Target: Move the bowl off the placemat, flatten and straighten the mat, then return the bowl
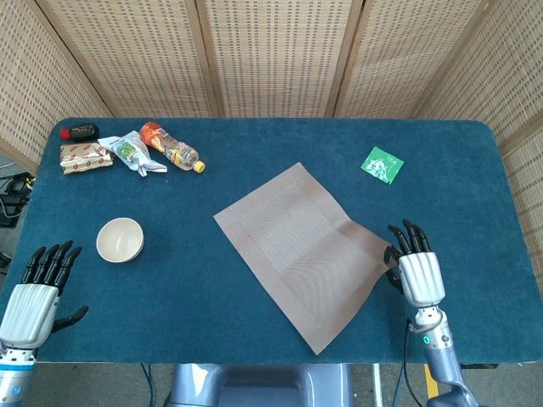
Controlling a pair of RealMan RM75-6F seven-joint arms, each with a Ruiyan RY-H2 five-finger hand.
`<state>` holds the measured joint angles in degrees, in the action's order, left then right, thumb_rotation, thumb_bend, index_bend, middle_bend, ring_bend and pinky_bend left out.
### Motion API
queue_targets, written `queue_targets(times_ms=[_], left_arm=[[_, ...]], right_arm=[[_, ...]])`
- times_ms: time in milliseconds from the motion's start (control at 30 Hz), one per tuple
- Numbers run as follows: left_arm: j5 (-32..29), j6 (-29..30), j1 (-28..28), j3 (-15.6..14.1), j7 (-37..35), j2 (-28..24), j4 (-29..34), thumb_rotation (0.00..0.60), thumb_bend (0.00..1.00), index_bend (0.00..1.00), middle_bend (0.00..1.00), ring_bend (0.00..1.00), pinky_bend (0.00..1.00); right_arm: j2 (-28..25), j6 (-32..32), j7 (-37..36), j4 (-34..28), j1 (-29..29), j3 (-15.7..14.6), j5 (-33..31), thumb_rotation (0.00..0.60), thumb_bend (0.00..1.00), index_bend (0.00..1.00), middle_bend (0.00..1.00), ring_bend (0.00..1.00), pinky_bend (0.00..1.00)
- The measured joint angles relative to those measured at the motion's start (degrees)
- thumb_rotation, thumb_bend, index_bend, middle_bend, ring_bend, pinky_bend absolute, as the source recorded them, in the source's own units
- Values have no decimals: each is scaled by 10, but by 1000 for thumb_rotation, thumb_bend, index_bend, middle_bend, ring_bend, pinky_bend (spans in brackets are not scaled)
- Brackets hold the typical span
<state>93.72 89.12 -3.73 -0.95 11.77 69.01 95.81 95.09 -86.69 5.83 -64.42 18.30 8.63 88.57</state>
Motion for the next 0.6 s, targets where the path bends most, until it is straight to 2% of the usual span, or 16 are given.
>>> queue_targets(times_ms=[200, 300, 400, 600], left_arm=[[8, 3, 1, -1, 1, 6, -5, 600, 55, 13, 0, 0, 0], [10, 5, 0, 0, -4, 9, -9, 600, 54, 13, 0, 0, 0], [12, 6, 0, 0, -6, 12, -13, 600, 54, 13, 0, 0, 0], [16, 7, 0, 0, -7, 14, -15, 600, 55, 13, 0, 0, 0]], right_arm=[[12, 38, 23, 51, 65, 76, -47, 600, 608, 720, 281, 108, 210], [19, 46, 31, 77, 85, 100, -63, 600, 516, 572, 173, 52, 149], [23, 53, 45, 96, 94, 112, -80, 600, 422, 368, 59, 1, 104], [4, 70, 90, 79, 90, 126, -126, 600, 343, 150, 1, 0, 51]])
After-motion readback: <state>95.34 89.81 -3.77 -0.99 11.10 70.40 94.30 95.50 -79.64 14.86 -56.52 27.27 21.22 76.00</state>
